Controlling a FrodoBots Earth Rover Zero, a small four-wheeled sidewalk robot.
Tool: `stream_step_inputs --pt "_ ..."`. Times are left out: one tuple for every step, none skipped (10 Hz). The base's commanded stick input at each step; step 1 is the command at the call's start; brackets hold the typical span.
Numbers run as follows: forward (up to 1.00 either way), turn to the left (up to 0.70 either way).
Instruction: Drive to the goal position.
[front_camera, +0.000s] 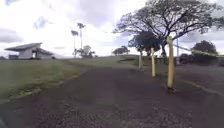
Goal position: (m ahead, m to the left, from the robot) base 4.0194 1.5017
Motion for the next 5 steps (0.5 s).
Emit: stream_step_inputs --pt "0.7 0.0" --pt "0.7 0.0" --pt "0.7 0.0" --pt "0.7 0.0" --pt "0.7 0.0"
